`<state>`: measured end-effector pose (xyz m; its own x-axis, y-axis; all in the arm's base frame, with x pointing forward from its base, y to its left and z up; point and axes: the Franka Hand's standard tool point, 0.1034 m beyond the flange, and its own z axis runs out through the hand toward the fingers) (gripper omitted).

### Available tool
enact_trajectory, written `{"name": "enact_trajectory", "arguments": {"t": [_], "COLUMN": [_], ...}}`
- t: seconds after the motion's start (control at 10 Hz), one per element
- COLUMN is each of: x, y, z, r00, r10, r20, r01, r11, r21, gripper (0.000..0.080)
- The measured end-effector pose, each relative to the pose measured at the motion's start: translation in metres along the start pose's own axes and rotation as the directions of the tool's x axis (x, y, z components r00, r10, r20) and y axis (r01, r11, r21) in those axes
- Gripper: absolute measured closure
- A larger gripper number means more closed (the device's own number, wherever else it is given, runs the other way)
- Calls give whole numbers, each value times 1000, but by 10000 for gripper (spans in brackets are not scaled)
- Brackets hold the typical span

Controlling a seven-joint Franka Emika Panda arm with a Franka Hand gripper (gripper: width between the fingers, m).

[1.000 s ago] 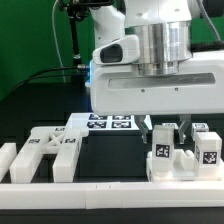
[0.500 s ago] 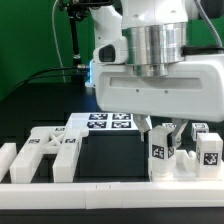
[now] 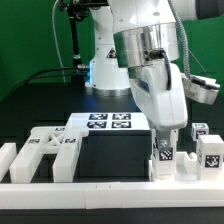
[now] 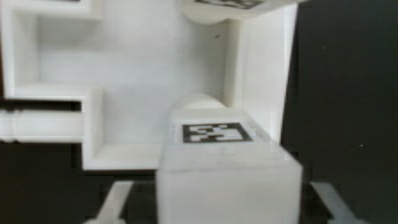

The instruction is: Assemble chair

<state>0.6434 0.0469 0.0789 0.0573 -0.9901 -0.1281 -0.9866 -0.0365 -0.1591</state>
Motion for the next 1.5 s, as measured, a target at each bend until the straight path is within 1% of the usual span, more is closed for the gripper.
{"name": "enact_trajectory", "arguments": {"t": [0.1,0.2,0.3,0.4,0.5,0.6,0.8,0.9,1.0,1.1,1.2,1.3,1.4,1.5], "x": [0,-2,-10,-18,-19,-17,-17,-15,-11,-10,-8,-9,-9,-9], "y": [0,1,0,0,2,1,1,1,0,0,2,2,2,2], "z": [0,1,1,2,3,2,2,2,0,1,2,2,3,3], "r00": [1000,992,948,865,799,777,692,594,422,336,338,350,364,368], "r10": [-30,-129,-317,-502,-601,-630,-722,-805,-907,-942,-941,-937,-931,-930], "r20": [0,-6,-11,-7,6,5,10,13,14,8,9,8,7,7], "r01": [30,129,316,502,601,629,722,804,906,940,940,935,930,928], "r11": [1000,992,948,864,798,776,691,593,420,335,337,349,363,367], "r21": [0,-10,-28,-37,-39,-39,-39,-41,-54,-58,-60,-60,-60,-60], "gripper": [486,486,307,307,181,159,152,152,150,150,150,178,178,361]}}
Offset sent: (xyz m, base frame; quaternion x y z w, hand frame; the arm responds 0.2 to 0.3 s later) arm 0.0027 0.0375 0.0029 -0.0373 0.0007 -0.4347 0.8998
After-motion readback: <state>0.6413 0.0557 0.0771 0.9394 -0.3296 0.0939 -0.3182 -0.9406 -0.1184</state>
